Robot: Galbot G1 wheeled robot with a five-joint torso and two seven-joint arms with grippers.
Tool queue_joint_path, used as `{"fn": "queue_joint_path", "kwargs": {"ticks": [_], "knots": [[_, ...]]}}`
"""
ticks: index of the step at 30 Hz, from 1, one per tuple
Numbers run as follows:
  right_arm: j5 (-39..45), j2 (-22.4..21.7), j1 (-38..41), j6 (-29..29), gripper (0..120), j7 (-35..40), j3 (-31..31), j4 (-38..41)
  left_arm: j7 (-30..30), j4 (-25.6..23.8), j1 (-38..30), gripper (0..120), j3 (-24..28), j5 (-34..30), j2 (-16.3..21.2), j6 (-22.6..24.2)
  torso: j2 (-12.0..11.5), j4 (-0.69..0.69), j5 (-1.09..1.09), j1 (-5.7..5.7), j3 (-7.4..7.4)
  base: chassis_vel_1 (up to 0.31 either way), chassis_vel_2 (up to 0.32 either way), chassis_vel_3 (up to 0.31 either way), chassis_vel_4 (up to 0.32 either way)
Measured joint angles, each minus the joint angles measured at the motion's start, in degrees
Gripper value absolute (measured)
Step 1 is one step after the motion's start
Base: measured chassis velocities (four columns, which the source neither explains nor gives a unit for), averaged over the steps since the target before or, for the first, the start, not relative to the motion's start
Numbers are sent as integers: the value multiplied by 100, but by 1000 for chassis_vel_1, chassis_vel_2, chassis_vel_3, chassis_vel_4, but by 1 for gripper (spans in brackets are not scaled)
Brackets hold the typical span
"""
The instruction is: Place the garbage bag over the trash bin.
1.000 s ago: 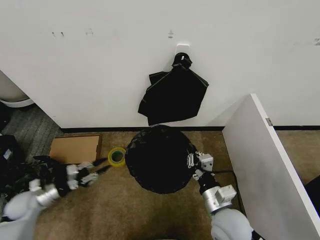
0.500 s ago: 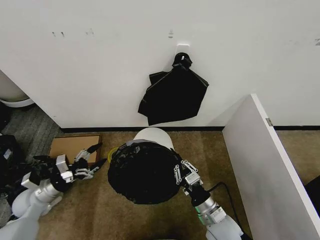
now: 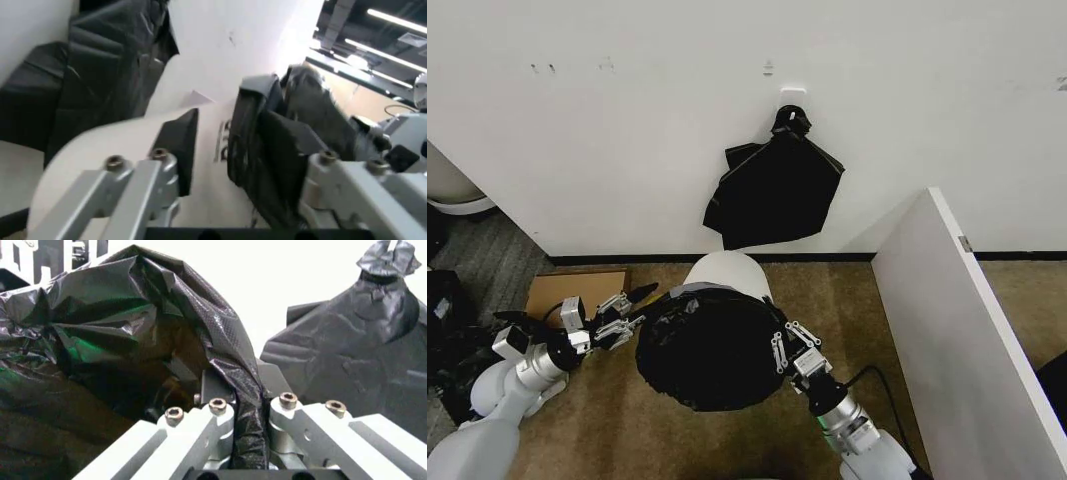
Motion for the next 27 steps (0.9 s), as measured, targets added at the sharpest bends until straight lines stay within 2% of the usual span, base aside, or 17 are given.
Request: {"fn": "queue_joint_path", "kwargs": {"ticks": [4, 6, 8, 9, 13, 20, 24, 27], "knots": [[-69, -7, 22, 12, 1, -27, 0, 35, 84, 32, -48, 20, 53, 93, 11, 21, 0, -1, 0, 0, 0, 0, 0, 0, 0], [-84, -12, 24, 12, 1, -32, 0, 60, 112, 52, -67, 8, 59, 122, 17, 37, 0, -1, 1, 0, 0, 0, 0, 0, 0], [-84, -16, 24, 12, 1, -33, 0, 70, 124, 55, -69, 7, 59, 122, 23, 44, 0, -1, 1, 0, 0, 0, 0, 0, 0], [-85, -22, 24, 12, 1, -34, 0, 78, 137, 56, -71, 0, 59, 121, 29, 53, 0, 0, 2, 0, 0, 0, 0, 0, 0], [-85, -33, 34, 10, 1, -35, 2, 83, 134, 57, -86, 0, 59, 123, 42, 69, 0, 0, 2, 0, 0, 0, 0, 0, 0], [7, -58, 22, -10, 1, -50, -20, 128, -373, 68, -145, 0, 65, 156, 47, -73, 0, 0, 1, 0, 0, 0, 0, 0, 0], [285, -91, -10, -144, 1, -71, -80, 214, -688, 68, -166, 0, 93, 178, 48, -166, 0, -2, 1, 0, 0, 0, 0, 0, 0], [792, -137, -83, -451, 1, -65, -147, 327, -845, 36, -117, 0, 118, 214, 24, -282, 0, 1, 2, 0, 0, 0, 0, 0, 0]]}}
